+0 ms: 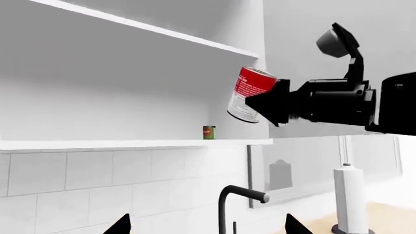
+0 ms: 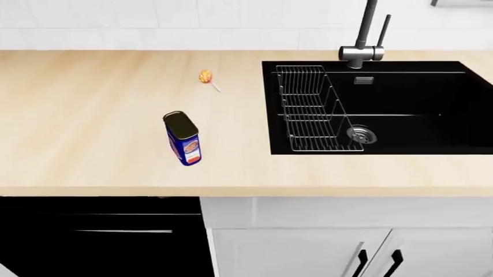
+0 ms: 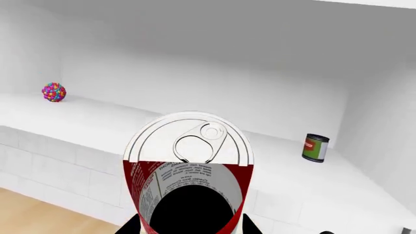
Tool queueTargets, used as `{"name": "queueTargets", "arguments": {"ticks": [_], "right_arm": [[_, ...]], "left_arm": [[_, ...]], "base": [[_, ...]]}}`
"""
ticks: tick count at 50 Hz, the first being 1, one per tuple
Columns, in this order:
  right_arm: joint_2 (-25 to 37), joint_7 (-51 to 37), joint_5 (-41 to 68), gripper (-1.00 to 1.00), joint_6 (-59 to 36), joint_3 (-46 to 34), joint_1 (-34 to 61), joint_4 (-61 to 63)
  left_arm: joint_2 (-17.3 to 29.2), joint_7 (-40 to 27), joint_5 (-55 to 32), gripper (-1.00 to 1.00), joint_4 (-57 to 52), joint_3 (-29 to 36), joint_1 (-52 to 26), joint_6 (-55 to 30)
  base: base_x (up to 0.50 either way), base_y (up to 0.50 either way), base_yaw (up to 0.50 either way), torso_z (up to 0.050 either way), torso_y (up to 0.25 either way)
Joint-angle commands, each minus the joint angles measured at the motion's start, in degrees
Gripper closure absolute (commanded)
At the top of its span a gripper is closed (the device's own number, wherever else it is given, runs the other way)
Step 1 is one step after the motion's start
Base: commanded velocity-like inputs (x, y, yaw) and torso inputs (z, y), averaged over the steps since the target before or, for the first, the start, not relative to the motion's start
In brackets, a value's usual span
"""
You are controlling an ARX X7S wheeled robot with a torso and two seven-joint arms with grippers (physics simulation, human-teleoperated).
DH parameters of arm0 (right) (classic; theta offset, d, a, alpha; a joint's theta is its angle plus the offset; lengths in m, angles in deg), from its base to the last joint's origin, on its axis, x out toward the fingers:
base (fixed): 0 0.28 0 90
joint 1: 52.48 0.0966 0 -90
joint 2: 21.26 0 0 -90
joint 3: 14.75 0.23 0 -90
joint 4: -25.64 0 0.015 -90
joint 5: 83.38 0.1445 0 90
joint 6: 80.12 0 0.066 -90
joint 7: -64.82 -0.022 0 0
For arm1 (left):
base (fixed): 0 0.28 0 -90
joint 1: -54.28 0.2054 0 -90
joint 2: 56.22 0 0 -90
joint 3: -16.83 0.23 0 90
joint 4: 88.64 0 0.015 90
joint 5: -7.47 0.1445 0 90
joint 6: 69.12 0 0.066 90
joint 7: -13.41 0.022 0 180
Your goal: Pick the cans from the counter and place them in their designated side in the cabinet.
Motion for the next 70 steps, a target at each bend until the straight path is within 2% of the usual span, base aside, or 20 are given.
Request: {"name": "queueTargets", "arguments": {"ticks": [1, 7, 23, 70], "right_arm": [[0.04, 0.35, -0.05, 1.00, 0.31, -0.21, 0.41, 0.35], [0.04, 0.35, -0.05, 1.00, 0.31, -0.21, 0.41, 0.35], [0.04, 0.35, -0.05, 1.00, 0.31, -0.21, 0.41, 0.35], [0.04, 0.35, -0.05, 1.00, 0.31, -0.21, 0.41, 0.35]], "left_arm": [[0.01, 0.19, 0.07, -1.00, -0.10, 0.01, -0.10, 0.53], [0.12, 0.25, 0.27, -1.00, -0.32, -0.06, 0.31, 0.74], [1.53, -3.02, -2.35, -1.00, 0.03, 2.43, -0.25, 1.19], [2.12, -1.25, -0.81, -1.00, 0.11, 3.14, 0.52, 1.62]], "base": [[0.00, 0.00, 0.00, 0.028, 0.250], [0.00, 0.00, 0.00, 0.028, 0.250], [0.00, -0.11, 0.00, 0.000, 0.000], [0.09, -0.13, 0.00, 0.000, 0.000]]}}
